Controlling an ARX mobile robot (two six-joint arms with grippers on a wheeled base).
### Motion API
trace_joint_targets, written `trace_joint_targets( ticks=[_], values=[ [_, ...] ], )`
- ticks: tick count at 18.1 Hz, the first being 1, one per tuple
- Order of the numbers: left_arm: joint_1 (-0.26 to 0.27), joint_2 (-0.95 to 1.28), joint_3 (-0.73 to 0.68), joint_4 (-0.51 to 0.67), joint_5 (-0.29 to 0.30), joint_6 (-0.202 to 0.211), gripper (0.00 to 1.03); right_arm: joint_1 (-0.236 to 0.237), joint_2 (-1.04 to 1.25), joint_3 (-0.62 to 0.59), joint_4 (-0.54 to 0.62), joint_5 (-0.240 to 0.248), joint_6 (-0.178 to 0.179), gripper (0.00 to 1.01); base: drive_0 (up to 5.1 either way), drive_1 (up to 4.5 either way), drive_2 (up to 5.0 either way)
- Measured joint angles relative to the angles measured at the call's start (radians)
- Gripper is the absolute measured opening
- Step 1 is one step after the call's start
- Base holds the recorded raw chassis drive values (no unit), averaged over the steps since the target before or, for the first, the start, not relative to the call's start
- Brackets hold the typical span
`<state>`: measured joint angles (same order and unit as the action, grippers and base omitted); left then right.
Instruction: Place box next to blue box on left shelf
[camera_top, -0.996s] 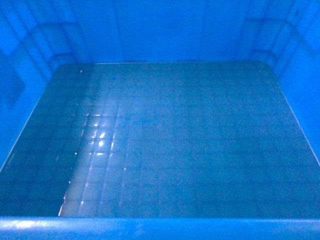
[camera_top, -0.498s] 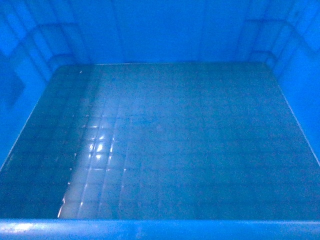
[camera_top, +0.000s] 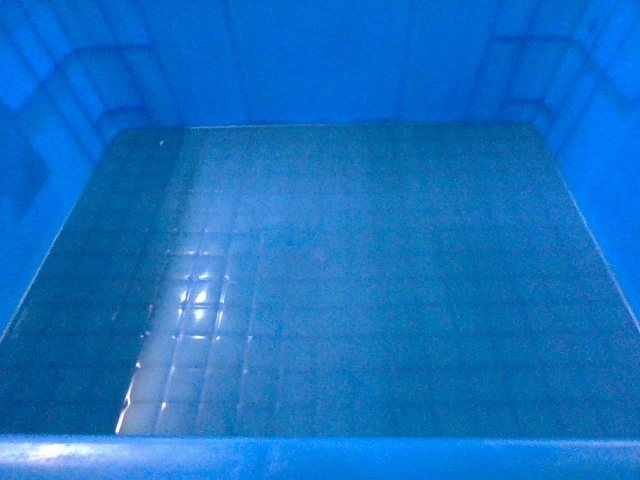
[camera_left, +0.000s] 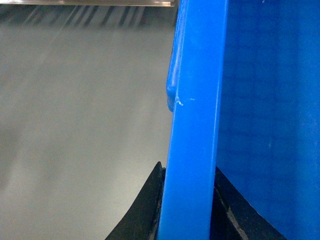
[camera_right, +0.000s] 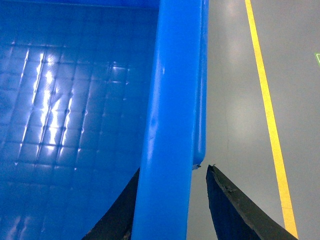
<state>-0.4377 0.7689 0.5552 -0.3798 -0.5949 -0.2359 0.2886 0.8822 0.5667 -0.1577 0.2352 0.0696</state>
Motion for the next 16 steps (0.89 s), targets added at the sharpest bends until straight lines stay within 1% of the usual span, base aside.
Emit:
trace_joint_targets(
  ticks=[16],
  values=[
    [0.000,-0.001,0.000,0.000,0.000,0.001,0.18,0.000,0.000,0.000,-0.002,0.000,0.000,0.33,0.0,4.14,-4.2]
  ],
)
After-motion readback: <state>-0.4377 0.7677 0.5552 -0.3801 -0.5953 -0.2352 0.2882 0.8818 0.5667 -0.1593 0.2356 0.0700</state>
